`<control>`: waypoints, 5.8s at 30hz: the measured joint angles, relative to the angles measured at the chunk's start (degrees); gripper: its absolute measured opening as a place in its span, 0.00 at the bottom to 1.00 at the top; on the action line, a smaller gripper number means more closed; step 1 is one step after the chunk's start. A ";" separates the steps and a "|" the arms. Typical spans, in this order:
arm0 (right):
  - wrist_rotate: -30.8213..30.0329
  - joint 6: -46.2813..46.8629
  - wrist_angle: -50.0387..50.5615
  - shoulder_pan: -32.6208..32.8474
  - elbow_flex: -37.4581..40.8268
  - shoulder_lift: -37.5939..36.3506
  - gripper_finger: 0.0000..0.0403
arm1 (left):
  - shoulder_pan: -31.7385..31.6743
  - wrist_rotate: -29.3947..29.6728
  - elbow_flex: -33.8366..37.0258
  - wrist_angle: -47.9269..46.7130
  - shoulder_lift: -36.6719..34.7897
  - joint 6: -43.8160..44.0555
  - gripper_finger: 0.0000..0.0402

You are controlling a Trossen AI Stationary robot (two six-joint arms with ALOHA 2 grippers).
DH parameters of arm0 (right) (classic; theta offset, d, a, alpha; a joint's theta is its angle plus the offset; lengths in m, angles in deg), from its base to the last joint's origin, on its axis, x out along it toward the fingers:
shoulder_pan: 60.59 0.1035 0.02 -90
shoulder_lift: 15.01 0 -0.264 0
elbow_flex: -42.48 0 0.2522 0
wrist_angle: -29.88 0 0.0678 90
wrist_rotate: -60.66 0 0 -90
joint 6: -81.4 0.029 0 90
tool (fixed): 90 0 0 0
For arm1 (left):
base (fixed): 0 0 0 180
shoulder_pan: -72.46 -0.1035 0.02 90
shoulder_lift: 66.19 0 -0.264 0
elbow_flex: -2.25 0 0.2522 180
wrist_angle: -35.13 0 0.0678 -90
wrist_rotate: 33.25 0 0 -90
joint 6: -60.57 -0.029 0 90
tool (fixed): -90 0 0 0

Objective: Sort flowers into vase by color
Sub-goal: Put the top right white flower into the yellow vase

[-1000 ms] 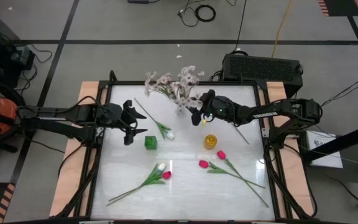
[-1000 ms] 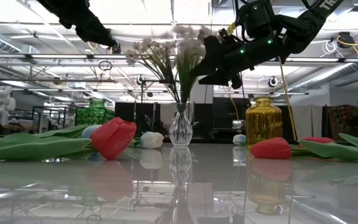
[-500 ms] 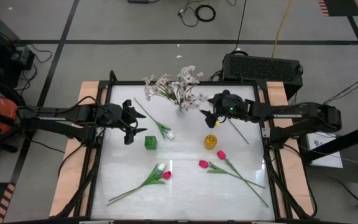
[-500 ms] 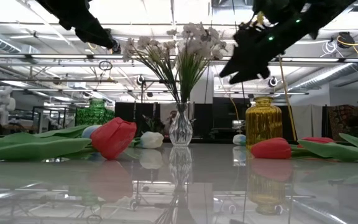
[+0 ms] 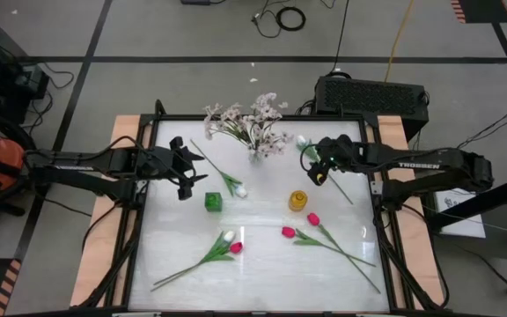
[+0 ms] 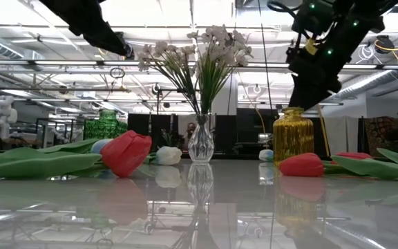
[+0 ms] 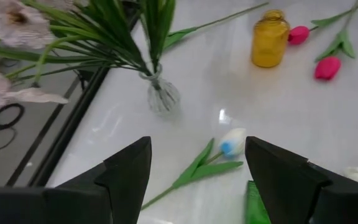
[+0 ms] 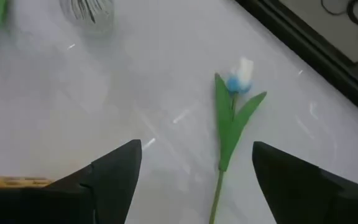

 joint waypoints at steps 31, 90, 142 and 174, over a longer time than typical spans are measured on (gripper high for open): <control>-6.04 11.23 2.64 6.58 0.04 7.77 0.74 | 0.44 0.54 0.00 -2.50 3.33 5.77 0.66; -5.82 8.72 6.98 6.38 0.04 14.91 0.74 | -0.85 -5.15 0.00 0.09 12.83 -3.54 0.66; 9.28 16.02 15.63 8.83 -3.32 13.68 0.74 | -1.51 -4.88 0.00 0.02 12.83 -5.95 0.66; 7.76 48.82 25.42 38.05 -4.13 9.24 0.74 | -1.49 -5.12 0.00 1.46 12.83 -3.56 0.66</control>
